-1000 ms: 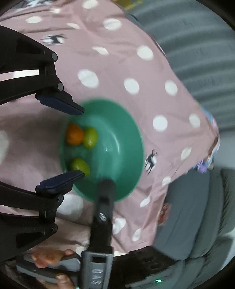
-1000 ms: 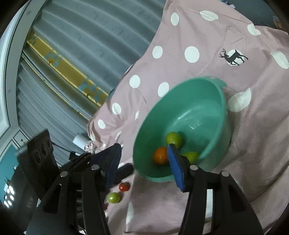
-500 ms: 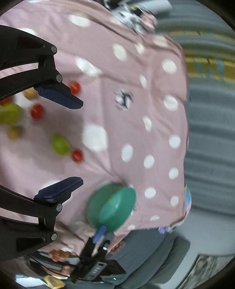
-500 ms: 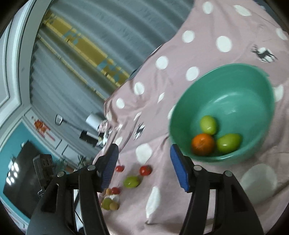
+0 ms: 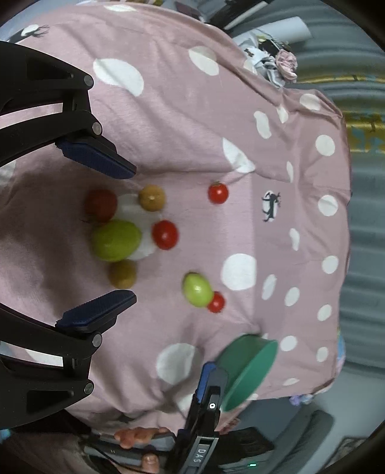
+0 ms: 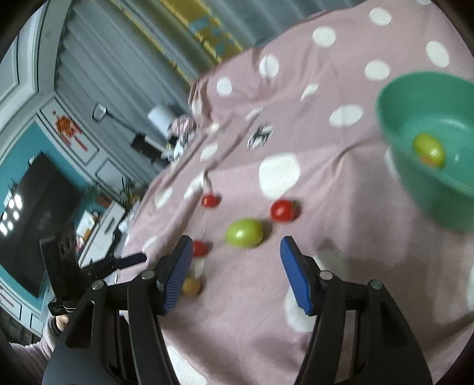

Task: Organize fruits
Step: 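Return both grippers to the fruits and grasp a green plum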

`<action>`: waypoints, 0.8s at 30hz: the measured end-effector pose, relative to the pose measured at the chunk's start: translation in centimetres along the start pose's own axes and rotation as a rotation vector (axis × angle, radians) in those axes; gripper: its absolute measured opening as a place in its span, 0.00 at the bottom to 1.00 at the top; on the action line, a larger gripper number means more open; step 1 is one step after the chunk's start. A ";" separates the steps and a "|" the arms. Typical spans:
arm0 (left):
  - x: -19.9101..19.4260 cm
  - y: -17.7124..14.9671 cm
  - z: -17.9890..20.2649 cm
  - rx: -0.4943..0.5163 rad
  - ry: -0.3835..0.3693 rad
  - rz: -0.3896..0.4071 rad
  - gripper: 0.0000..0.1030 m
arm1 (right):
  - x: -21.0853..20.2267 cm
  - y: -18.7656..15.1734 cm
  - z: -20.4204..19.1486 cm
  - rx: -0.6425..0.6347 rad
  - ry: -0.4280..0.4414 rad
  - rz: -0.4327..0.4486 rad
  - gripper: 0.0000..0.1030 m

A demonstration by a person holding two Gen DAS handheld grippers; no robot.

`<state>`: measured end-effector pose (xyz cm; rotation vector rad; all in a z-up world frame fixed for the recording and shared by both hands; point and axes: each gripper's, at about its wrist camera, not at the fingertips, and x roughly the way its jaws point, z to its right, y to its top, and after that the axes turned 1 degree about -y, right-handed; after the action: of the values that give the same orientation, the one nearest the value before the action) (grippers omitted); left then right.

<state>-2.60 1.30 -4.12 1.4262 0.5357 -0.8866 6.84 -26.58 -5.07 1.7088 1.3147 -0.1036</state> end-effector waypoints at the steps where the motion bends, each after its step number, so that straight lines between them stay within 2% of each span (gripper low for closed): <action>1: 0.1 -0.2 0.3 0.017 0.010 0.000 0.75 | 0.5 -0.2 -0.3 -0.010 0.003 -0.017 0.60; 8: 0.7 -1.1 1.6 0.113 0.113 0.021 0.75 | 3.7 -2.1 -3.8 -0.078 0.100 -0.136 0.60; 12: 1.2 -1.5 1.9 0.131 0.075 0.012 0.74 | 5.4 -2.9 -5.5 -0.109 0.136 -0.192 0.60; 15: 1.4 -1.8 2.5 0.158 0.064 0.011 0.67 | 6.1 -3.0 -6.3 -0.142 0.134 -0.210 0.60; 19: 1.2 -2.0 3.4 0.209 0.037 0.029 0.66 | 6.6 -2.8 -7.3 -0.182 0.133 -0.217 0.60; 20: 1.2 -2.0 3.5 0.220 0.039 0.028 0.66 | 6.9 -2.6 -7.5 -0.183 0.136 -0.222 0.59; 22: 1.5 -2.0 3.5 0.227 0.036 0.018 0.58 | 7.9 -2.4 -7.9 -0.189 0.136 -0.242 0.56; 24: 1.7 -1.9 3.1 0.223 0.041 0.013 0.55 | 9.1 -2.4 -8.3 -0.208 0.116 -0.273 0.49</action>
<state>-3.66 -1.94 -6.28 1.6506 0.4684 -0.9308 5.01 -14.33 -7.12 1.3724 1.5828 -0.0239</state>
